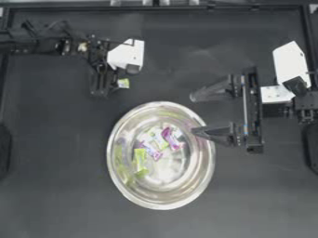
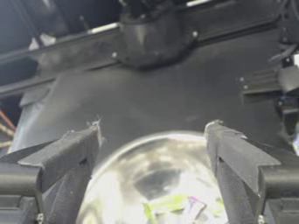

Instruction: Put candies in bowl

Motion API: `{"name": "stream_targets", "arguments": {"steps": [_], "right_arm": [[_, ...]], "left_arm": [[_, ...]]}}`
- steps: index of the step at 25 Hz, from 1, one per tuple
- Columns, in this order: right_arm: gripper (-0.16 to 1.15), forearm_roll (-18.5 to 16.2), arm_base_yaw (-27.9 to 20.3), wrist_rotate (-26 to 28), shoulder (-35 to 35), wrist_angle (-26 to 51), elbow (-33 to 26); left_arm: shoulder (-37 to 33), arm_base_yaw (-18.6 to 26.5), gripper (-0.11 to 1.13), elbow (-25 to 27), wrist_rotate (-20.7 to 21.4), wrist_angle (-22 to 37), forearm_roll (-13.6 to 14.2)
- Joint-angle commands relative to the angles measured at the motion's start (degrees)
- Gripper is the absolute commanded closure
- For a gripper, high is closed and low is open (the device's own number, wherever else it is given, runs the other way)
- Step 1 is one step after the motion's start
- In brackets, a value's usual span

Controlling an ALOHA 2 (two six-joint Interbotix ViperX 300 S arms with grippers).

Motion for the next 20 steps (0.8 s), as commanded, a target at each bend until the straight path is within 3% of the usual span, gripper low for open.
{"name": "stream_targets", "arguments": {"steps": [1, 7, 20], "right_arm": [[-0.02, 0.09, 0.09, 0.0, -0.62, -0.53, -0.35], [-0.02, 0.09, 0.09, -0.09, -0.62, -1.76, 0.35], [-0.02, -0.09, 0.09, -0.09, -0.53, -2.02, 0.62]], "left_arm": [[-0.7, 0.09, 0.66, -2.2, 1.49, 1.14, -0.26], [-2.29, 0.18, 0.63, -2.37, 0.44, 1.23, -0.18], [-12.92, -0.35, 0.63, -2.46, -0.26, 1.32, -0.62]]}}
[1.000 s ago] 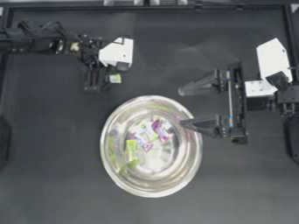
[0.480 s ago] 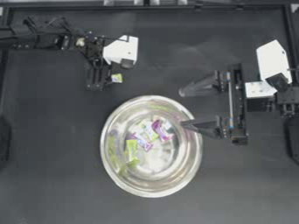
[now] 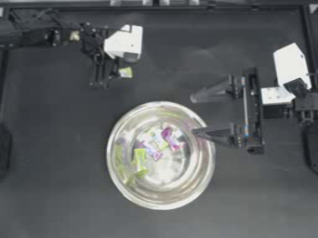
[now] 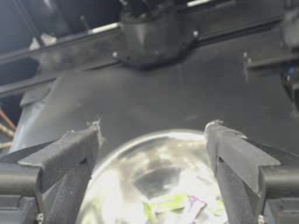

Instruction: Put candies in bowl

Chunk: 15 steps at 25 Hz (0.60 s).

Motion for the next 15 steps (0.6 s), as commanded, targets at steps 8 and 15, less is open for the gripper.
{"name": "stream_targets", "arguments": {"steps": [8, 15], "right_arm": [[-0.02, -0.18, -0.09, -0.09, -0.62, -0.44, -0.35], [-0.02, -0.18, -0.09, -0.18, -0.97, -0.35, -0.35]], "left_arm": [[-11.51, -7.47, 0.63, -0.88, -0.26, -0.18, -3.34], [-14.77, -13.18, 0.64, 1.14, -0.09, -1.85, -10.28]]}}
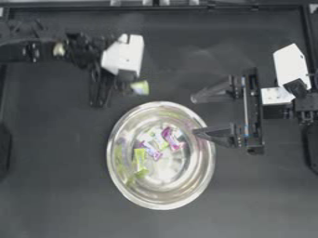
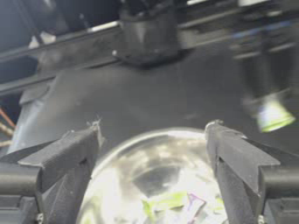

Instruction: Put candies in bowl

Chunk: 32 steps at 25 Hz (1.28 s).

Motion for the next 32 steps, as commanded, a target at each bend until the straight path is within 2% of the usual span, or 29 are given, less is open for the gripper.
{"name": "stream_targets", "arguments": {"steps": [1, 7, 12, 17, 24, 26, 30, 32], "right_arm": [[-0.02, -0.18, 0.09, -0.26, -0.97, -0.44, -0.62], [-0.01, -0.18, 0.0, -0.44, -0.97, -0.35, -0.62], [-0.02, -0.26, 0.09, -0.44, -1.05, -0.44, -0.62], [-0.02, -0.26, 0.0, -0.44, -1.05, -0.44, -0.53], [-0.01, -0.26, 0.09, -0.44, -1.05, -0.44, -0.53], [-0.02, -0.26, 0.09, -0.44, -1.05, -0.44, -0.62], [-0.01, -0.26, 0.09, -0.44, -1.14, -0.44, -0.53], [-0.01, -0.26, 0.09, -0.35, -1.14, -0.44, -0.53]], "left_arm": [[-4.83, -2.2, 0.64, 1.14, 0.7, -1.85, -2.72], [-6.06, -6.15, 0.64, 6.06, 0.88, -9.67, -5.45], [-5.8, -10.02, 0.64, 7.38, 1.23, -14.06, -7.91], [-4.66, -12.92, 0.63, 8.09, 1.32, -16.61, -9.93], [-2.99, -14.5, 0.59, 8.61, 1.41, -18.63, -11.87], [-2.37, -14.77, 0.48, 8.61, 1.14, -19.51, -12.04], [-1.14, -14.77, 0.04, 8.44, 1.23, -21.18, -13.97], [-0.88, -14.77, -0.07, 8.26, 1.32, -21.36, -14.33]]}}
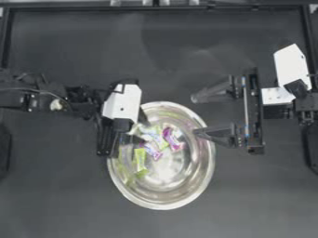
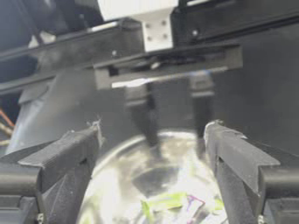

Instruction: Put candies in bowl

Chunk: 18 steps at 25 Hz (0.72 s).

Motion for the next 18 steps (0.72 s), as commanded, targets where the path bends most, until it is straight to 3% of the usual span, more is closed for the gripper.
{"name": "stream_targets", "arguments": {"steps": [1, 4, 11, 18], "right_arm": [[-0.01, -0.09, 0.09, 0.0, -1.05, -0.35, -0.53], [-0.02, -0.09, 0.09, -0.09, -1.41, -0.35, -0.53], [-0.01, -0.09, 0.09, -0.09, -1.49, -0.44, -0.18], [-0.01, -0.79, 0.09, -0.09, -1.58, -0.44, -0.09]], "left_arm": [[-0.79, -0.09, -0.04, -1.05, 1.14, -0.7, -0.79], [-1.32, -0.09, 0.04, -0.97, 1.05, -0.7, -0.88], [-5.45, -0.18, 0.0, 0.79, 0.88, -1.49, -0.88], [-15.38, 0.09, 0.0, 6.42, 0.18, -6.5, -1.05]]}}
